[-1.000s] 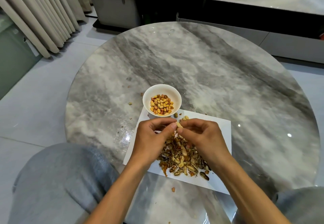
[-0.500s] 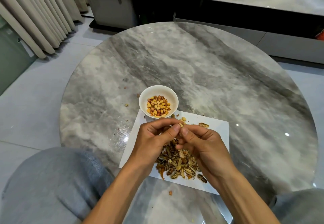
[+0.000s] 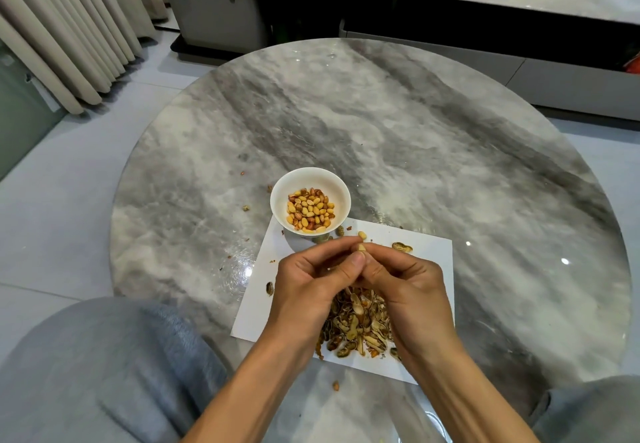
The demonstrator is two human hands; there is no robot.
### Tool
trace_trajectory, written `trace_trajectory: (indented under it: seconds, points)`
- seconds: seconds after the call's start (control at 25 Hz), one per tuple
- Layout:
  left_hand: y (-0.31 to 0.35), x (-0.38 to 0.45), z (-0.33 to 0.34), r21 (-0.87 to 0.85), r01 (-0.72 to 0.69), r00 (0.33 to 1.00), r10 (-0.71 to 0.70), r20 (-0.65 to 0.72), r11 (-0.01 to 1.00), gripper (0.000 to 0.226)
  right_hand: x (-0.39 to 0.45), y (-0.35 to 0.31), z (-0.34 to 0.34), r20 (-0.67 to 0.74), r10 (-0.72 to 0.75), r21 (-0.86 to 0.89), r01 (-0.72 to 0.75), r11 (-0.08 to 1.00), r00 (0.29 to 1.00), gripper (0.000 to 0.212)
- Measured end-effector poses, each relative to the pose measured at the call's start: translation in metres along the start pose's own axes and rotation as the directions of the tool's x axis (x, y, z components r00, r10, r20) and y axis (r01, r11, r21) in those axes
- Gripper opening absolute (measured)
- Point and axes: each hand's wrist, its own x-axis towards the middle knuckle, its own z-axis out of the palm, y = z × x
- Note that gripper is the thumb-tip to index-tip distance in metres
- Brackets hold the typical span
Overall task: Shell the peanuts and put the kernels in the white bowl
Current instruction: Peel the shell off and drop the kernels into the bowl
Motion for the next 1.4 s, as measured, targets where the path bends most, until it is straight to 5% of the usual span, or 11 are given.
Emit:
trace_trajectory:
  seconds: [0.36,0.64,0.88,1.12,1.28,1.4]
  points:
    - [0.0,0.0,0.001,0.132,-0.072,0.997,0.066,0.051,0.989,0.025,0.002,-0.001,-0.002,0.035,0.089,0.05,-0.091,0.995,0.995,0.024]
    - [0.004,-0.003,0.004,0.114,-0.118,0.99,0.107,0.096,0.987,0.026,-0.001,-0.005,0.005,0.126,0.185,0.283,-0.214,0.935,0.975,0.02]
    - [-0.003,-0.005,0.008,-0.006,-0.004,1.0,0.004,-0.007,1.0,0.04,0.0,-0.004,0.001,0.065,0.109,0.129,-0.117,0.985,0.992,0.023]
    - [-0.008,-0.005,0.014,0.026,-0.039,0.999,0.04,-0.035,0.999,0.02,-0.003,0.006,0.004,-0.061,0.041,0.074,-0.036,0.997,0.997,0.019]
    - [-0.003,-0.005,0.008,0.154,-0.043,0.999,0.039,0.028,0.987,0.025,0.0,0.005,0.002,-0.018,0.132,0.173,-0.127,0.977,0.991,0.026]
    - [0.003,-0.003,-0.001,0.352,-0.207,0.977,0.173,0.124,0.913,0.035,0.005,-0.004,-0.008,0.013,0.157,0.092,-0.158,0.983,0.987,0.029]
